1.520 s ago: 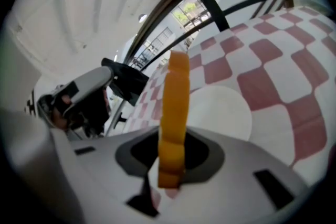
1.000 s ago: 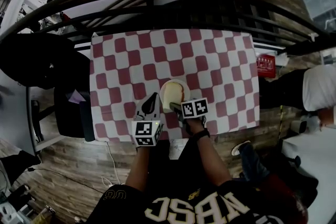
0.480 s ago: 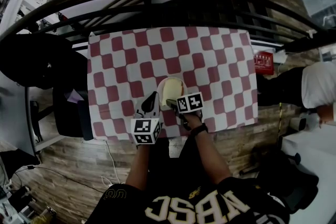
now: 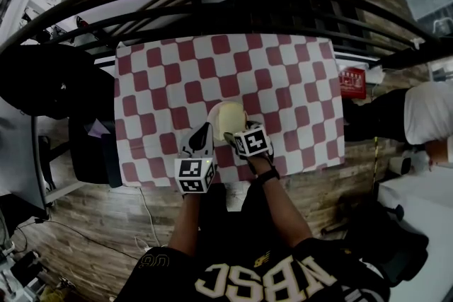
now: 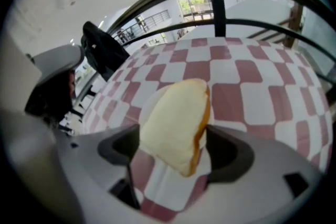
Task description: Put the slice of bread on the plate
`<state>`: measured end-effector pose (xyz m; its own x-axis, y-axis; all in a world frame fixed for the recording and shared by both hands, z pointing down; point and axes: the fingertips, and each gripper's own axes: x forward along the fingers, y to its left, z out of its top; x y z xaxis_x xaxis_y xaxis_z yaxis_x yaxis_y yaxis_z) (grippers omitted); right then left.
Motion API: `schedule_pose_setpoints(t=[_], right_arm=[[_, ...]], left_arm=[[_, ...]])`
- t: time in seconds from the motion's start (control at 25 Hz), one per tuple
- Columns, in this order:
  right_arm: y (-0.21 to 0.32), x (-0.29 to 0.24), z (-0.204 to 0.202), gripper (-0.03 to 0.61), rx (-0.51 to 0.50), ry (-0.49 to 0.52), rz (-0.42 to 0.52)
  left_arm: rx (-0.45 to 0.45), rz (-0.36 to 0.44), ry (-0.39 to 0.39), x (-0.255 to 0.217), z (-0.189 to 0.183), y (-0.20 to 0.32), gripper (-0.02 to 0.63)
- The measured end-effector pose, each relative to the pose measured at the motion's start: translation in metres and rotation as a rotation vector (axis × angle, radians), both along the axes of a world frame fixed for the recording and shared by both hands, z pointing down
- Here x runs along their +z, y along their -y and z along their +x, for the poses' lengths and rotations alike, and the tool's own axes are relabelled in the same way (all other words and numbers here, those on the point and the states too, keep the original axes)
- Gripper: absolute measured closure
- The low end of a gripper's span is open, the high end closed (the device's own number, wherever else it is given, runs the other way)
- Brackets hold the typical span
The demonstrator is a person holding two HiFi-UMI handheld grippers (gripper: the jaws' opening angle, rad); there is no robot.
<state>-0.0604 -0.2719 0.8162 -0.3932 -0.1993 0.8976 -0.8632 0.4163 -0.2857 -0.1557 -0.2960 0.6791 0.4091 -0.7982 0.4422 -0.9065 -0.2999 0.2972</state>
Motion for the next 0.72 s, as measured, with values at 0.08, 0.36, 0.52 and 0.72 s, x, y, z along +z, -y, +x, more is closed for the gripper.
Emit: schedule_pose_setpoints(t=[0.08,0.36,0.52,0.72], right_arm=[[-0.004,0.003,0.005,0.165,-0.066,-0.059,0.024],[-0.001,-0.006,0.011,0.101,-0.091,-0.029,0.111],[0.011,-0.033,0.015,0.101,-0.038,0.021,0.235],[0.019,-0.072,0.016,0.103,-0.030,0.028,0.333]], left_arm=[[0.000,-0.005,0.000,0.002,0.000,-0.003,0.595],[-0.010,-0.010,-0.001,0.004,-0.001,-0.008,0.594],[-0.011,0.009,0.000,-0.007,-0.001,-0.005,0.594],[-0.008,0.060,0.007,-0.032,0.001,0.002,0.594]])
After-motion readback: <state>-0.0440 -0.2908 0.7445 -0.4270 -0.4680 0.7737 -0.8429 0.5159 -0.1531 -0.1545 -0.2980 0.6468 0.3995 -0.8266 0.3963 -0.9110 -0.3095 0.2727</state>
